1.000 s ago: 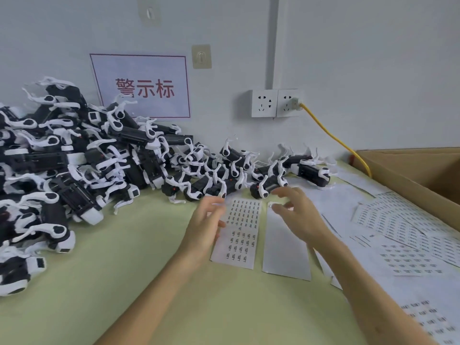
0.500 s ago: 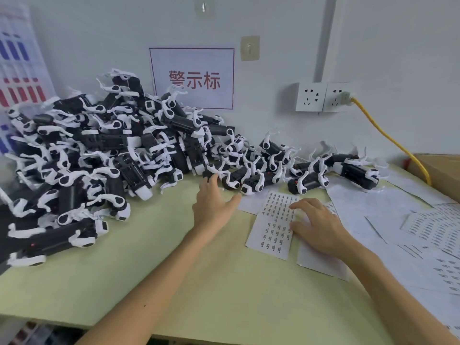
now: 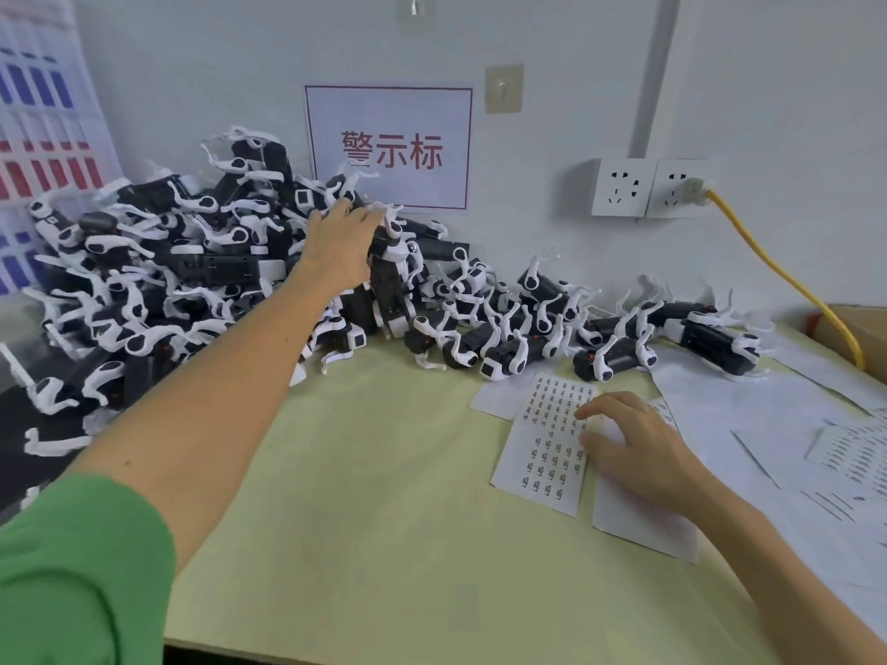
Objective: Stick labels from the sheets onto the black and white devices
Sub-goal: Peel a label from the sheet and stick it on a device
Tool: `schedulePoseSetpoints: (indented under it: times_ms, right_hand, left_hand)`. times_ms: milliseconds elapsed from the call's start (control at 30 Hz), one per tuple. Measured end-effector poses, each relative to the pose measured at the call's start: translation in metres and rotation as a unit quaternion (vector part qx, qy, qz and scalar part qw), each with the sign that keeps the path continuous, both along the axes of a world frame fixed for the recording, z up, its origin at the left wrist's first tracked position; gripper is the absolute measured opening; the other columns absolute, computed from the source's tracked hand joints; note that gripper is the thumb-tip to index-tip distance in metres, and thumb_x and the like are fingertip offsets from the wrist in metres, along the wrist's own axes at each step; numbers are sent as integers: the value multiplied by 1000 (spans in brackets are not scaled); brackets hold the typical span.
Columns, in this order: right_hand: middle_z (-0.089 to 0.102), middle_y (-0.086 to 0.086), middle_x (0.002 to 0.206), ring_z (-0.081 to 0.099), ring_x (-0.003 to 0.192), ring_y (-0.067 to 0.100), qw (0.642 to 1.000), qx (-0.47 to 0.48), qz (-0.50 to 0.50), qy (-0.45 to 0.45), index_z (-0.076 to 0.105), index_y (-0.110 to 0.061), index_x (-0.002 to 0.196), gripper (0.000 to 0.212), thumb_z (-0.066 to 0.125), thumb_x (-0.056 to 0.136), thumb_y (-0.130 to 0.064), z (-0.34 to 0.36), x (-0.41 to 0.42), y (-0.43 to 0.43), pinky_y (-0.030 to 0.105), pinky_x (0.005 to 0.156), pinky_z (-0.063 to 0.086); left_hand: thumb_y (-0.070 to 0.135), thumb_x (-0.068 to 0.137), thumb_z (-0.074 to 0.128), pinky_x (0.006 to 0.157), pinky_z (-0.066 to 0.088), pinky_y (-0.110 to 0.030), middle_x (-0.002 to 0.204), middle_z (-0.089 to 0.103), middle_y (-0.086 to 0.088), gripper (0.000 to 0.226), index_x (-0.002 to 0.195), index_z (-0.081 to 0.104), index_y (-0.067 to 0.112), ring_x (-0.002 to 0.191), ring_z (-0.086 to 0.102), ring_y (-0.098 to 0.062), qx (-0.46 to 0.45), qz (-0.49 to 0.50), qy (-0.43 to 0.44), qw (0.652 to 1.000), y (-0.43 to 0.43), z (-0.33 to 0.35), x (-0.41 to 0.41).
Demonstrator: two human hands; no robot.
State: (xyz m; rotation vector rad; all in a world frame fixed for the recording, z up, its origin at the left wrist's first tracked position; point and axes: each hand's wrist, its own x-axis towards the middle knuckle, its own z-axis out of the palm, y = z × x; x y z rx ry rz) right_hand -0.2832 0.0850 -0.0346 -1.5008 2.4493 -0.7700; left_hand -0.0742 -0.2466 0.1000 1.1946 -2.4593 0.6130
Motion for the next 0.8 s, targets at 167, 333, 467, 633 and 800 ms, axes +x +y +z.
schedulePoseSetpoints:
  times_ms: [167,333,467,633,800]
  right_hand:
    - [48,-8,139,41,134,17,1000,-4,7,-3,63,-33,120,20,58,101,-30,0,0,1,40,109,35]
    - [49,-9,139,42,134,16,1000,-4,13,-6,64,-32,120,20,58,101,-29,1,0,2,41,111,35]
    - [50,-8,137,47,130,16,1000,-15,10,-16,65,-31,118,18,60,101,-29,1,0,1,42,110,37]
    - [53,-11,129,54,118,14,998,-50,19,-24,66,-33,112,16,61,100,-25,0,2,1,41,101,44]
    - [62,-12,112,61,98,0,989,-144,20,-33,70,-31,96,18,61,98,-16,0,3,0,24,83,46]
  left_hand:
    - [30,93,70,110,32,-51,109,68,-7,24,109,71,13,131,42,-33,-15,69,-15,997,5,13,-16]
    - [53,97,60,112,28,-51,101,69,-7,42,102,70,13,122,53,-32,16,79,55,995,18,14,-24]
    - [53,101,52,102,33,-45,65,53,8,36,99,71,22,73,52,-21,11,-26,207,978,63,10,-26]
    - [37,104,56,62,58,-29,85,77,-2,29,109,70,12,73,73,-14,484,-274,453,697,146,-14,-27]
    - [51,102,49,52,35,-25,83,69,-7,44,103,75,16,68,62,-15,742,-266,495,364,193,-68,-37]
